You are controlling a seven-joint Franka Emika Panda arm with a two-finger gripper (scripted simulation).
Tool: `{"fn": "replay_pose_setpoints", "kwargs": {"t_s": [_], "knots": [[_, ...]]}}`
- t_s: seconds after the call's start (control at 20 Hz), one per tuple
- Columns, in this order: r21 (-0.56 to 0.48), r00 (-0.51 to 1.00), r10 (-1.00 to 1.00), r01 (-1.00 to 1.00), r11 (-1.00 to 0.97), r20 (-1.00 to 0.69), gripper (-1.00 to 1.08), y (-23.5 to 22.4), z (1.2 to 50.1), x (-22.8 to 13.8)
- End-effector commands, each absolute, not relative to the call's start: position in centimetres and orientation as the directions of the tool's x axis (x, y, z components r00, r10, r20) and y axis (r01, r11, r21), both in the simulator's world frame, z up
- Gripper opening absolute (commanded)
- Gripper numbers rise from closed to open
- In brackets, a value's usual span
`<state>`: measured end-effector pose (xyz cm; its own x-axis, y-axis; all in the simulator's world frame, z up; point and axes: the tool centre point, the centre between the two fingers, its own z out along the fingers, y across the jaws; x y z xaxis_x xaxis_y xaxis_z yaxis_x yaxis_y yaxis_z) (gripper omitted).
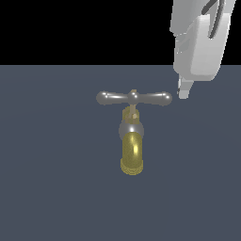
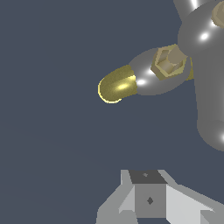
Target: Turn on the faucet by rotating a designated handle.
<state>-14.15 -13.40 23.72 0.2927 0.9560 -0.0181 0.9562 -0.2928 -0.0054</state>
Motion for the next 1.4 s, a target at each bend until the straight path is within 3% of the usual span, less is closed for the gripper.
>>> {"fn": "replay_pose_setpoints", "kwargs": {"t_s": [0.0, 0.65, 1.35], "knots": [[-0.003, 0.244, 0.970, 0.970, -0.244, -0.016, -1.00, -13.4, 22.9, -13.4], [0.000, 0.087, 0.996, 0.996, -0.087, -0.003, -1.00, -13.1, 20.2, -11.0], [0.000, 0.067, 0.998, 0.998, -0.067, 0.000, -1.00, -13.0, 19.9, -10.7]]}}
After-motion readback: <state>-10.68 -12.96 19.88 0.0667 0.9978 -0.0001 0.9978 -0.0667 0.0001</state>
